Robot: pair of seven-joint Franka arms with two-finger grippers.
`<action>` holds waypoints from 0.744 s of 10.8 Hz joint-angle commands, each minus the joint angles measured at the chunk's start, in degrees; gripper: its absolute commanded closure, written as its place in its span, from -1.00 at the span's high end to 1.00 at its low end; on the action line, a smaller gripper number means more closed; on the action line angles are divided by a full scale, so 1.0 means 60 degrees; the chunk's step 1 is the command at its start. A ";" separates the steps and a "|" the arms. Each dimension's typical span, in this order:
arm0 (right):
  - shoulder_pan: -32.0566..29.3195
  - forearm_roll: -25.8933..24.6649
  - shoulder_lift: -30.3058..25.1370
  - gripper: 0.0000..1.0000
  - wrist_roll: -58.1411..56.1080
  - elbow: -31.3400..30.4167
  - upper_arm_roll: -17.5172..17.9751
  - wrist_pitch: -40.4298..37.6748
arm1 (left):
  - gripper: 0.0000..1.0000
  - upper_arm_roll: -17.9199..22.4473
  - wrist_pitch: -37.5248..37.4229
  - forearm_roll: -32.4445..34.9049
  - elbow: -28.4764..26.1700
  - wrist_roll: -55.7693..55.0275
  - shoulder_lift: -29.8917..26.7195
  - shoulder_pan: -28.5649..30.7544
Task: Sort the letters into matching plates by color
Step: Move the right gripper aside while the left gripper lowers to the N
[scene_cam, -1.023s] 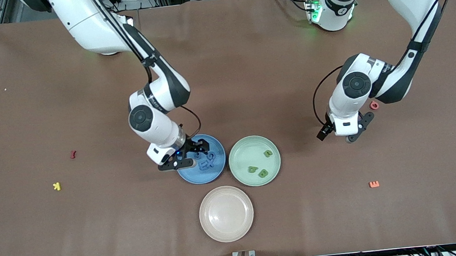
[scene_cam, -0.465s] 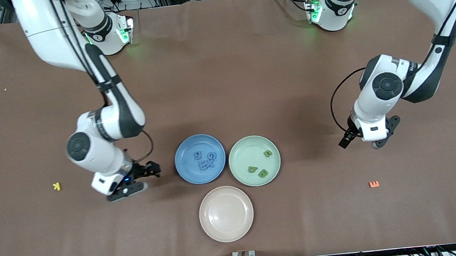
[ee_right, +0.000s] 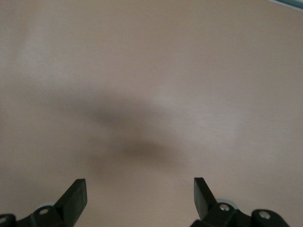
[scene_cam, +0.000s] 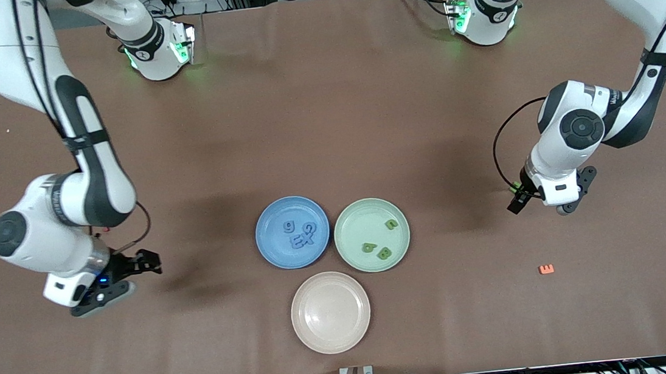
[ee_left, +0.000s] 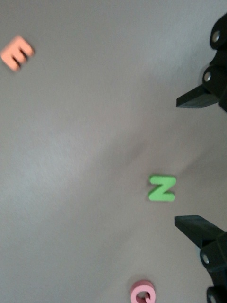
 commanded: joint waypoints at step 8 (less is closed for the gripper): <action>-0.0660 -0.2199 -0.3344 1.00 0.2343 0.0778 -0.0333 -0.5513 | 1.00 0.2956 0.0251 -0.2721 -0.1261 0.2377 -0.0802 -0.2354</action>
